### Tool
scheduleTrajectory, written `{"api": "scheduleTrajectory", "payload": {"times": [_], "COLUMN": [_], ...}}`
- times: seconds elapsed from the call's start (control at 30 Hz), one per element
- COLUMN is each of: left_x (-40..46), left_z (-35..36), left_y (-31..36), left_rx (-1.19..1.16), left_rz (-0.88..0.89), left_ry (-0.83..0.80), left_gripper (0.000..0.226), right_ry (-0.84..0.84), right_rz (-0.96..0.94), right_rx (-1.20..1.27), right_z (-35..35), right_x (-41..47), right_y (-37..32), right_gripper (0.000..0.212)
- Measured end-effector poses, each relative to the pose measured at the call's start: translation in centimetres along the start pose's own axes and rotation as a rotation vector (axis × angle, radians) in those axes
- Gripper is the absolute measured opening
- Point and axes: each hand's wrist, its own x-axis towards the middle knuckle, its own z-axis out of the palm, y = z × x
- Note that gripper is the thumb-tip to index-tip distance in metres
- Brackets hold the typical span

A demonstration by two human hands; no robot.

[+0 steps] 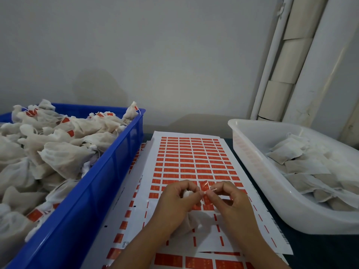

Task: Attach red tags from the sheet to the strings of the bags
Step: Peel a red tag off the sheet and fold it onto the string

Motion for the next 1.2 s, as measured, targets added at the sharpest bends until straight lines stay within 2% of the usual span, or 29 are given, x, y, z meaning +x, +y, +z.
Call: {"api": "scheduleTrajectory", "payload": {"times": [0.2,0.33,0.4,0.47,0.57,0.6,0.7,0.8,1.0,1.03,1.1,1.2], "left_x": [-0.2,-0.3,-0.4,-0.2,0.2,0.2,-0.3,-0.5,-0.5,-0.4,-0.3,-0.3], "left_z": [0.1,0.3,0.3,0.1,-0.2,-0.3,-0.4,-0.4,-0.4,-0.4,-0.4,-0.3], "left_y": [0.3,0.6,0.9,1.2,1.8,1.9,1.9,1.9,1.7,1.6,1.5,1.2], "left_rx": [-0.023,-0.134,-0.186,-0.201,-0.208,-0.230,-0.310,-0.298,-0.251,-0.254,-0.242,-0.208], "left_rz": [-0.003,-0.060,-0.108,-0.190,-0.316,-0.337,-0.314,-0.266,-0.208,-0.203,-0.196,-0.199], "left_ry": [-0.022,0.049,0.072,0.073,0.062,0.067,0.046,0.005,0.035,0.045,0.057,0.081], "left_gripper": [0.018,0.020,0.014,0.012,0.022,0.021,0.016,0.016,0.019,0.018,0.015,0.016], "right_ry": [0.026,0.075,0.115,0.159,0.180,0.182,0.184,0.198,0.190,0.184,0.071,0.026], "right_rz": [-0.038,-0.160,-0.280,-0.494,-0.763,-0.817,-0.905,-0.889,-0.695,-0.644,-0.454,-0.306], "right_rx": [0.030,-0.091,-0.235,-0.380,-0.505,-0.515,-0.532,-0.516,-0.360,-0.339,-0.200,-0.143], "right_z": [-0.2,-0.4,-0.7,-1.4,-2.1,-2.2,-2.5,-2.7,-1.4,-1.3,-1.1,-1.3], "right_x": [-0.1,0.0,0.2,0.7,0.8,0.9,1.3,1.6,0.7,0.6,0.6,0.9], "right_y": [-0.4,-0.7,-0.5,-0.2,-0.3,-0.3,-0.2,0.3,-0.4,-0.4,-0.3,0.3], "right_gripper": [0.010,0.013,0.011,0.004,0.041,0.044,0.025,0.022,0.029,0.023,0.006,0.035]}}
